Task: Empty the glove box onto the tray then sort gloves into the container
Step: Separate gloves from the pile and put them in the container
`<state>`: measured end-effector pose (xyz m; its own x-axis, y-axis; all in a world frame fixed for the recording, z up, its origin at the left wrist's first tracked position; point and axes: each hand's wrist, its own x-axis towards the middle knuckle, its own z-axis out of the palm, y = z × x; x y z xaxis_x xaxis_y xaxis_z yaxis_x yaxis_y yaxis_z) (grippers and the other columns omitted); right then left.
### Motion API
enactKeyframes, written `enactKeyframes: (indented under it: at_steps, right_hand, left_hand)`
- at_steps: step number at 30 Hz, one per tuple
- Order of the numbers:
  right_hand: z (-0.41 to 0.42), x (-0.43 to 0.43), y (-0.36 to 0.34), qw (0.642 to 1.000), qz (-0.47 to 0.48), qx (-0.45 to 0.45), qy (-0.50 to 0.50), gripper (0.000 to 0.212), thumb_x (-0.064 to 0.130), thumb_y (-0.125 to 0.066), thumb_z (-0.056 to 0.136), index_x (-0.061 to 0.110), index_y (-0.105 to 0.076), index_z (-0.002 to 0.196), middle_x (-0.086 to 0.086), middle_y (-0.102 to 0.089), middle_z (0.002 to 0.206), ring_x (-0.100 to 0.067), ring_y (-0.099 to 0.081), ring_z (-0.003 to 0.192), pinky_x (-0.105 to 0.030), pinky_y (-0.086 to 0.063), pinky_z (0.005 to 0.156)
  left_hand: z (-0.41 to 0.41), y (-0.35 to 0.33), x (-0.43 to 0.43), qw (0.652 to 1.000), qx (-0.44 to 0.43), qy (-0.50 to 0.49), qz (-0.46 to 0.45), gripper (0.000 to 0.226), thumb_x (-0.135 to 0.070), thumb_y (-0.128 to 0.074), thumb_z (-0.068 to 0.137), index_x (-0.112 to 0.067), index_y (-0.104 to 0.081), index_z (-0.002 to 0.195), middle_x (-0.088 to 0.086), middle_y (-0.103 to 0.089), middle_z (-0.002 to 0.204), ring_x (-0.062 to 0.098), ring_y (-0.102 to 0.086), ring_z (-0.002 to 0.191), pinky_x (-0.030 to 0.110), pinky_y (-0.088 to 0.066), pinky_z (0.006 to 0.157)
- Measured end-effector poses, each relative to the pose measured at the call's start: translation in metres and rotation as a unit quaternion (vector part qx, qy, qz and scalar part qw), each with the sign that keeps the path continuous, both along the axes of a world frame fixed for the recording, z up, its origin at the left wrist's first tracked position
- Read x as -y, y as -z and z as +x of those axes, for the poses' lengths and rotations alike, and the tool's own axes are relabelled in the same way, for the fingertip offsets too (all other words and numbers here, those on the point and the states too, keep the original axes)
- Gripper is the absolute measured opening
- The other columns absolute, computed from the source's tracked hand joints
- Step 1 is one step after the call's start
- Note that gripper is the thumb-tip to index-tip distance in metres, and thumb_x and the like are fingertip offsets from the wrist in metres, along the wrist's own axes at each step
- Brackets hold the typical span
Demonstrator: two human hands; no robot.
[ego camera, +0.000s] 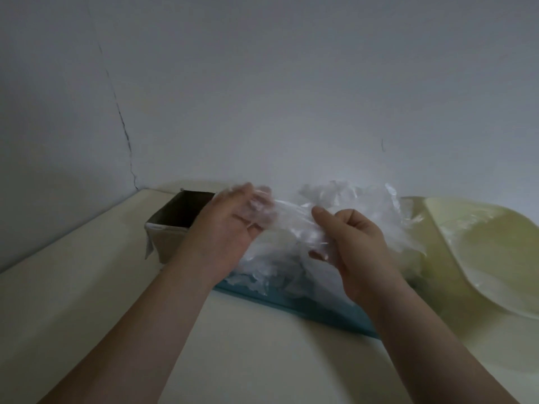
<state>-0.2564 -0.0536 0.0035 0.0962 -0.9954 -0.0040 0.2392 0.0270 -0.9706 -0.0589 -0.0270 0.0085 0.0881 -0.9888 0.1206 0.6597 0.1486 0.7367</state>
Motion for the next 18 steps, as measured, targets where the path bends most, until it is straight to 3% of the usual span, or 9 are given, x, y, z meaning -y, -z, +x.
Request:
enactKeyframes:
  at_steps: [2, 5, 7, 9, 13, 14, 16, 17, 18]
  right_hand:
    - [-0.005, 0.003, 0.001, 0.986, -0.034, -0.162, -0.024, 0.032, 0.026, -0.082, 0.087, 0.011, -0.055, 0.080, -0.011, -0.055, 0.061, -0.022, -0.049, 0.049, -0.032, -0.047, 0.050]
    - [-0.011, 0.000, -0.006, 0.894, -0.180, -0.409, 0.029, 0.023, 0.046, -0.076, 0.089, 0.030, -0.063, 0.100, 0.005, -0.064, 0.063, -0.004, -0.057, 0.049, -0.019, -0.045, 0.050]
    - [-0.013, -0.004, -0.013, 0.878, -0.264, -0.378, 0.129, 0.031, 0.054, -0.069, 0.090, 0.034, -0.061, 0.112, 0.009, -0.067, 0.082, 0.001, -0.064, 0.070, -0.019, -0.049, 0.062]
    - [-0.014, -0.006, -0.017, 0.886, -0.306, -0.319, 0.141, 0.047, 0.059, -0.069, 0.088, 0.032, -0.060, 0.126, 0.014, -0.066, 0.109, 0.000, -0.065, 0.097, -0.023, -0.053, 0.080]
    - [-0.012, 0.001, -0.006, 0.962, -0.111, -0.203, -0.149, 0.092, 0.073, -0.079, 0.070, 0.021, -0.058, 0.143, 0.002, -0.067, 0.134, -0.014, -0.066, 0.120, -0.037, -0.052, 0.105]
    - [-0.012, 0.004, -0.001, 0.964, -0.066, -0.149, -0.211, 0.081, 0.063, -0.082, 0.076, 0.013, -0.063, 0.137, -0.007, -0.070, 0.130, -0.022, -0.069, 0.116, -0.041, -0.054, 0.103]
    - [-0.009, 0.004, 0.005, 0.967, -0.034, -0.081, -0.238, 0.029, 0.027, -0.076, 0.091, 0.004, -0.077, 0.109, -0.014, -0.076, 0.099, -0.024, -0.074, 0.087, -0.033, -0.061, 0.080]
    - [-0.008, 0.004, 0.006, 0.972, -0.027, -0.083, -0.216, 0.012, 0.015, -0.073, 0.092, 0.004, -0.079, 0.094, -0.011, -0.074, 0.081, -0.020, -0.070, 0.071, -0.027, -0.058, 0.065]
    - [-0.008, 0.004, 0.007, 0.976, -0.028, -0.111, -0.187, 0.010, 0.010, -0.073, 0.092, 0.004, -0.078, 0.085, -0.008, -0.069, 0.070, -0.017, -0.063, 0.060, -0.024, -0.052, 0.056]
  left_hand:
    - [0.015, -0.006, 0.002, 0.998, -0.051, -0.009, -0.035, 0.007, -0.016, -0.065, 0.093, -0.010, -0.063, 0.095, 0.011, -0.074, 0.111, 0.024, -0.073, 0.103, 0.039, -0.060, 0.091]
    - [0.025, -0.009, 0.000, 0.996, 0.071, -0.036, -0.026, 0.014, -0.004, -0.059, 0.093, -0.007, -0.054, 0.080, 0.020, -0.075, 0.115, 0.032, -0.074, 0.099, 0.037, -0.062, 0.080]
    - [0.025, -0.010, -0.006, 0.981, 0.193, 0.003, -0.013, 0.023, 0.000, -0.049, 0.094, -0.007, -0.055, 0.073, 0.021, -0.075, 0.115, 0.036, -0.074, 0.096, 0.035, -0.061, 0.070]
    - [0.022, -0.011, -0.013, 0.968, 0.235, 0.089, -0.013, 0.031, -0.004, -0.050, 0.091, -0.012, -0.069, 0.069, 0.020, -0.076, 0.111, 0.035, -0.075, 0.088, 0.033, -0.058, 0.062]
    - [0.005, -0.012, -0.017, 0.962, 0.227, 0.152, -0.001, 0.020, -0.008, -0.062, 0.090, -0.015, -0.069, 0.074, 0.022, -0.069, 0.097, 0.031, -0.070, 0.079, 0.034, -0.057, 0.062]
    - [-0.002, -0.008, -0.015, 0.964, 0.236, 0.121, -0.004, 0.016, -0.010, -0.067, 0.090, -0.014, -0.069, 0.076, 0.020, -0.068, 0.092, 0.033, -0.068, 0.079, 0.036, -0.057, 0.066]
    - [-0.011, -0.003, -0.008, 0.967, 0.253, 0.006, 0.027, 0.015, -0.022, -0.070, 0.095, -0.015, -0.071, 0.082, 0.015, -0.072, 0.087, 0.034, -0.067, 0.078, 0.036, -0.053, 0.068]
    - [-0.011, 0.004, -0.003, 0.951, 0.295, -0.066, 0.057, 0.022, -0.031, -0.063, 0.101, -0.016, -0.071, 0.087, 0.011, -0.075, 0.088, 0.029, -0.071, 0.076, 0.031, -0.055, 0.064]
    - [-0.007, 0.011, 0.002, 0.903, 0.392, -0.155, 0.087, 0.029, -0.040, -0.053, 0.106, -0.020, -0.070, 0.093, 0.005, -0.075, 0.089, 0.022, -0.073, 0.076, 0.025, -0.055, 0.060]
